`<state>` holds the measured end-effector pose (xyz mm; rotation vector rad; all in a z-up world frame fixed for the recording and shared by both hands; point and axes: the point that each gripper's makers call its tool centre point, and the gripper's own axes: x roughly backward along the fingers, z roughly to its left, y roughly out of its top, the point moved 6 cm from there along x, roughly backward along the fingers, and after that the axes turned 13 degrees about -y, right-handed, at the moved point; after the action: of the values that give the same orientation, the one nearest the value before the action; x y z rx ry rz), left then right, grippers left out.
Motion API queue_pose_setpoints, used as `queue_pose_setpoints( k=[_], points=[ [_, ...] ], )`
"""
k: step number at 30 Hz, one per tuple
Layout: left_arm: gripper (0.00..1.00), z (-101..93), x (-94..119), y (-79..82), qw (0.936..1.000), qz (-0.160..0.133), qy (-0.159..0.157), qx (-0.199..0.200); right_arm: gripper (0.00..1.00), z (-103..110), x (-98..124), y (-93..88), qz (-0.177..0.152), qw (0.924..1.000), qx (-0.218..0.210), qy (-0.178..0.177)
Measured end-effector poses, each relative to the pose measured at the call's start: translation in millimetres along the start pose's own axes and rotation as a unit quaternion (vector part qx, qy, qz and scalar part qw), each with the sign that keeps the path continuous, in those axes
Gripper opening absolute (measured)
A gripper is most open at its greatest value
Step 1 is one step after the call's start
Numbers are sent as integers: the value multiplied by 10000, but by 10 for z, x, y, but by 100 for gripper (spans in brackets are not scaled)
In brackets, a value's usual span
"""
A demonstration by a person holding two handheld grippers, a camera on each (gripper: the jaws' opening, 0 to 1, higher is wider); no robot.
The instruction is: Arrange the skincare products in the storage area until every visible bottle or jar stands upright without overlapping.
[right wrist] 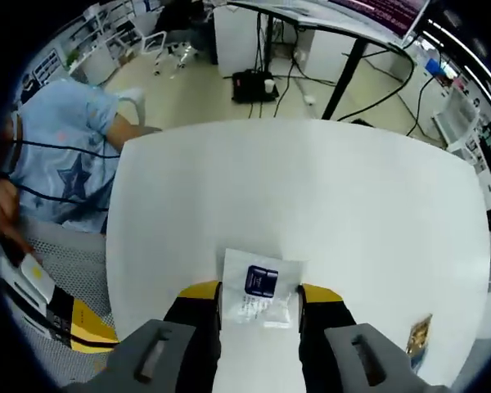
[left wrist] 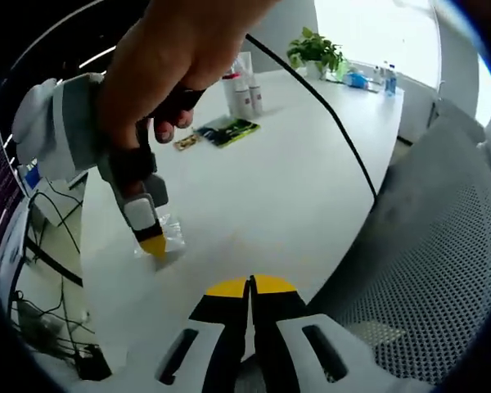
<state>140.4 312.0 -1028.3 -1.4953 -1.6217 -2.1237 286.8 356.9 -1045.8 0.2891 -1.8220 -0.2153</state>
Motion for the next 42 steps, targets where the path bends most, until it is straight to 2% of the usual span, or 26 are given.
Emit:
queue_pose_setpoints(
  k=[10,15,20,25,27,30,36,42],
  points=[
    [0,19,9,0,10000,-36,65,64,33,-262,82,-144,-8,9999,-10,-109],
    [0,20,15,4,9999,-61,70,60,33,-424,129,-210,7,9996,193,-206],
    [0,23,17,4,9999,-57,65,77,33,-610,211,-266,31,9995,164,-257],
    [0,33,16,3,9999,-73,75,110,33,-769,284,-385,168,9986,406,-288],
    [0,42,17,-7,9998,-50,89,168,33,-803,340,-401,72,9995,262,-161],
    [0,37,20,-2,9999,-74,69,133,33,-911,405,-442,65,9994,244,-238],
    [0,54,22,-9,9997,-66,110,205,33,-1199,475,-596,305,9981,351,-393],
    [0,51,12,-21,9997,-20,94,225,33,-1390,498,-686,519,9967,463,-409]
  ],
)
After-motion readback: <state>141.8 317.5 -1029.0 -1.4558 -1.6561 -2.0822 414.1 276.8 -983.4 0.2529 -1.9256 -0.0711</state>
